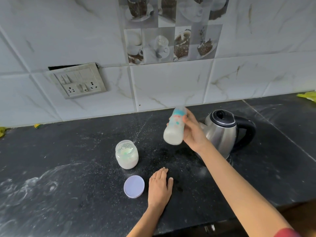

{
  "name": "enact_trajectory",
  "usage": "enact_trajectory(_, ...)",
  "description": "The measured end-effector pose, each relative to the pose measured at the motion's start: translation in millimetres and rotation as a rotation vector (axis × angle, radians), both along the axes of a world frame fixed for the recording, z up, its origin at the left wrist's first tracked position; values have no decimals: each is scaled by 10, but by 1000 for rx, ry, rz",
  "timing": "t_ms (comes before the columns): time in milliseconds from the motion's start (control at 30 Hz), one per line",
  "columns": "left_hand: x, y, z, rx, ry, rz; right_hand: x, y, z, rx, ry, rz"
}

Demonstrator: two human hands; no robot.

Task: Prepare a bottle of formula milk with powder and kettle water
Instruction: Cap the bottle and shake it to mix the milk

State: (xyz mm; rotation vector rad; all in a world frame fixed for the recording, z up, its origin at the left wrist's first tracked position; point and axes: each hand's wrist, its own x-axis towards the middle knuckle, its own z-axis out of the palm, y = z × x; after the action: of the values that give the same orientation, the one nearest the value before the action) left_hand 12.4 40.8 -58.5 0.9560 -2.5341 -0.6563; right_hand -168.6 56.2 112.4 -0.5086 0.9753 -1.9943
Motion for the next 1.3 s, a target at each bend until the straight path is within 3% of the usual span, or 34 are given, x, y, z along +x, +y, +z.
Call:
enact_trajectory(67, -5, -5, -6, 5, -5, 0, 16, -1, 34, -21, 1, -27)
enact_trajectory(167, -2, 7, 11, -2, -12, 0, -22, -33, 43, -79, -160, -143)
enact_trajectory(333, 0, 11, 10, -22, 4, 10, -14, 6, 28, -26, -3, 11)
enact_trajectory(467, -5, 11, 15, -13, -3, 9, -14, -22, 87, -88, -194, -130)
enact_trajectory(567, 8, 6, 10, 3, -1, 6, 15, 26, -16, -47, -54, 38)
enact_trajectory(633, 4, 7, 13, 2, -2, 3, 24, -2, 18, -39, -8, 14)
enact_trajectory(700, -5, 12, 24, -3, -2, 5, 9, -54, 63, -61, -120, -131)
enact_trajectory(767, -5, 13, 8, -5, -4, 3, -10, -63, 45, -100, -191, -129)
enact_trajectory(900, 1, 4, 7, 13, -10, 4, 36, -14, -3, -62, 13, 36)
enact_trajectory(1000, -3, 6, 17, 12, -23, -3, -17, -74, -3, -122, -157, -107)
enact_trajectory(1067, 0, 10, 20, 19, -16, 0, -44, -70, -28, -141, -252, -89)
enact_trajectory(1167, 2, 15, 29, 23, -12, 4, 43, 17, 25, -93, -84, -1)
enact_trajectory(1300, 0, 11, 40, 18, -24, -2, 22, -26, 129, -110, -163, -137)
